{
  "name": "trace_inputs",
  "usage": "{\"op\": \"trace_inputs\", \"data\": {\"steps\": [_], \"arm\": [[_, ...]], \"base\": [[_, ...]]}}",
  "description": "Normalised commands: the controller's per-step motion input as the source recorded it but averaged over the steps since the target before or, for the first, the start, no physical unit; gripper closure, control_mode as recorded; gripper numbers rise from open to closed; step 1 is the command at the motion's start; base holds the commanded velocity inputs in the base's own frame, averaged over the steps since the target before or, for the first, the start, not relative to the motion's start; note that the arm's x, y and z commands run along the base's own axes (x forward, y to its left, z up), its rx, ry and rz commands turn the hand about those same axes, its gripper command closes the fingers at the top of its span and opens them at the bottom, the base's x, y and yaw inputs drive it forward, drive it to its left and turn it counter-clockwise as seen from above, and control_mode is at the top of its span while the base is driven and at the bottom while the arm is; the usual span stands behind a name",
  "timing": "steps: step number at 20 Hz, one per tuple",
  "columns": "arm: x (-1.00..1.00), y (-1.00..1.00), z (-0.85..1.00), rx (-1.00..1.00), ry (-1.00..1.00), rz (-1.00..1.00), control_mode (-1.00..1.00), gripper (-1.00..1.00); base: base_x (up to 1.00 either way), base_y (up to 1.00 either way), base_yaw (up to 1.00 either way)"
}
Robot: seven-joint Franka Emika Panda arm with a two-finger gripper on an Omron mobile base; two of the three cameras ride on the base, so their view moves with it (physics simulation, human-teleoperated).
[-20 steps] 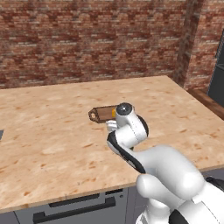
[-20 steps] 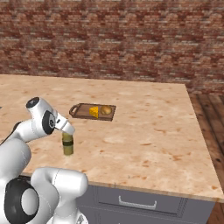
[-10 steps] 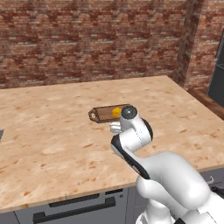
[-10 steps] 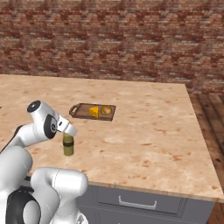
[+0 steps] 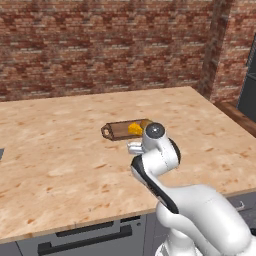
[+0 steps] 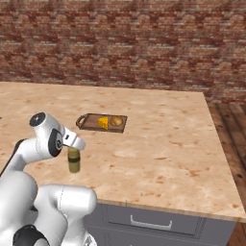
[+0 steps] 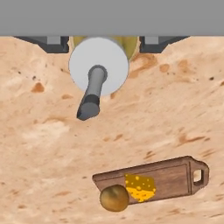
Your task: Retrieve the reheated potato from the microwave, then place the potato, cheese, and condiment on the cutting board.
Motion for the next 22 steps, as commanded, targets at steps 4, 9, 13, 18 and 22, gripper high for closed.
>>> {"op": "trace_inputs", "data": {"steps": [4,9,13,18,22], "arm": [[0.04,0.19,0.35,0.00,-0.10,0.06,-1.00,1.00],[0.44,0.16,0.36,0.00,-0.12,0.04,-1.00,1.00],[0.64,0.19,0.31,0.02,-0.01,0.03,-1.00,1.00],[0.64,0.26,0.37,0.01,0.03,0.01,-1.00,1.00],[0.57,0.28,0.37,0.00,0.04,0.00,-1.00,1.00]], "base": [[0.00,0.00,0.00],[0.00,0.00,0.00],[0.00,0.00,0.00],[0.00,0.00,0.00],[0.00,0.00,0.00]]}}
